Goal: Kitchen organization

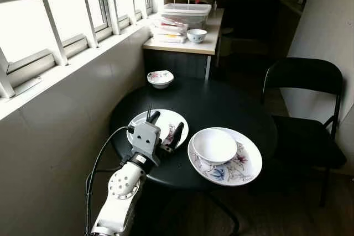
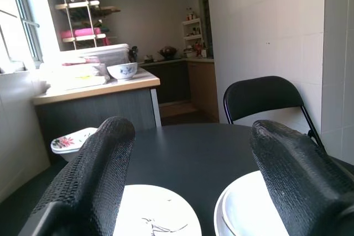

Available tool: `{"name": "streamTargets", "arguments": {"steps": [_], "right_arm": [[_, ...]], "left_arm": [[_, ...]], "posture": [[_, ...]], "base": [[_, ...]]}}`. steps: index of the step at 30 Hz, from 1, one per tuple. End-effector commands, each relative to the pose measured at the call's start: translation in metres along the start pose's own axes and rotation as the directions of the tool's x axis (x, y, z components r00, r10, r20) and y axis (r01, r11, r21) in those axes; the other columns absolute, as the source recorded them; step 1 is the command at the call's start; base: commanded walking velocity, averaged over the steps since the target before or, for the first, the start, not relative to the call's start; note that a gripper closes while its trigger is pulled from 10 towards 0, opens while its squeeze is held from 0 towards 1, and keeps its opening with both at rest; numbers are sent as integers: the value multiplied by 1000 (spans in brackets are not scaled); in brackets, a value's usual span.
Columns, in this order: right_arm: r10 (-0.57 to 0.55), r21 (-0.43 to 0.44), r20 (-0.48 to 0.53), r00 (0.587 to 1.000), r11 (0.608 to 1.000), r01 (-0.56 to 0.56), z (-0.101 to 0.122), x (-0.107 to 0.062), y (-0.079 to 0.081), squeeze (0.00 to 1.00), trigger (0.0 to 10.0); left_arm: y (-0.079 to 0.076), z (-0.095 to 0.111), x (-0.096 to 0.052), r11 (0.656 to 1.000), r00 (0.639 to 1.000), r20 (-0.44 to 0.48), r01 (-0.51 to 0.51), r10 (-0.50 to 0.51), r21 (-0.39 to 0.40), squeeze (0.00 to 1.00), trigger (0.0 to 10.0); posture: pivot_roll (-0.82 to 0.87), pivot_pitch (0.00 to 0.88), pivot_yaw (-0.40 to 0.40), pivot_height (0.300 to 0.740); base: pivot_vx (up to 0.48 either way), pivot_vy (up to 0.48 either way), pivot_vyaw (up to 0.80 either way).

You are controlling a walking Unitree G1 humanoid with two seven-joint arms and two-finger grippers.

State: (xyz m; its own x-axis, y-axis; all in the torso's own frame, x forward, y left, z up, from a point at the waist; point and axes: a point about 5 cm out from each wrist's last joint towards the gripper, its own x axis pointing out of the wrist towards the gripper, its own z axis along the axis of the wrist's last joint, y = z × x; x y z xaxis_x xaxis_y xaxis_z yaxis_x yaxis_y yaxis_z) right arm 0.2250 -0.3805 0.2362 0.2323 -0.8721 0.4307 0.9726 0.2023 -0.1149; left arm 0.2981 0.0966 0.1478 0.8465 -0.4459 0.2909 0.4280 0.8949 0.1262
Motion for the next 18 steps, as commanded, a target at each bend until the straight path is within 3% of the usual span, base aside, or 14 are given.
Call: {"name": "streamTargets", "arguments": {"steps": [1,3,7,8,11,12,15,18], "right_arm": [[19,24,30,999,1000,-19,10,-3,5,0,0],[137,76,37,990,987,-140,17,-25,27,0,0],[311,162,84,947,933,-321,31,-52,56,0,0],[487,181,130,864,845,-504,43,-82,82,0,0],[606,208,147,782,754,-624,51,-108,99,0,0],[704,246,168,690,648,-721,57,-129,112,0,0],[778,280,194,597,539,-794,63,-149,121,0,0],[850,283,267,454,382,-880,74,-176,129,0,0]], "left_arm": [[0,1,1,1000,1000,8,1,-1,7,0,10000],[0,1,1,1000,1000,7,-1,1,5,0,10000],[0,1,1,1000,1000,8,-1,1,5,0,10000],[-1,1,1,1000,1000,9,1,-1,7,0,10000],[1,2,2,1000,1000,11,-2,2,10,0,10000],[3,3,1,1000,1000,15,-11,11,16,0,10000],[6,4,0,1000,1000,14,-22,21,22,0,10000],[7,3,-3,999,1000,8,-28,28,26,0,10000]], "posture": [[-29,0,-36,740],[-29,0,-35,740],[-29,0,-33,740],[-20,0,-38,740],[-14,0,-40,740],[-3,0,-46,740],[7,0,-49,740],[11,0,-51,740]], "base": [[0,0,0],[0,0,0],[0,0,0],[0,0,0],[0,0,0],[0,0,0],[0,0,0],[0,0,0]]}}
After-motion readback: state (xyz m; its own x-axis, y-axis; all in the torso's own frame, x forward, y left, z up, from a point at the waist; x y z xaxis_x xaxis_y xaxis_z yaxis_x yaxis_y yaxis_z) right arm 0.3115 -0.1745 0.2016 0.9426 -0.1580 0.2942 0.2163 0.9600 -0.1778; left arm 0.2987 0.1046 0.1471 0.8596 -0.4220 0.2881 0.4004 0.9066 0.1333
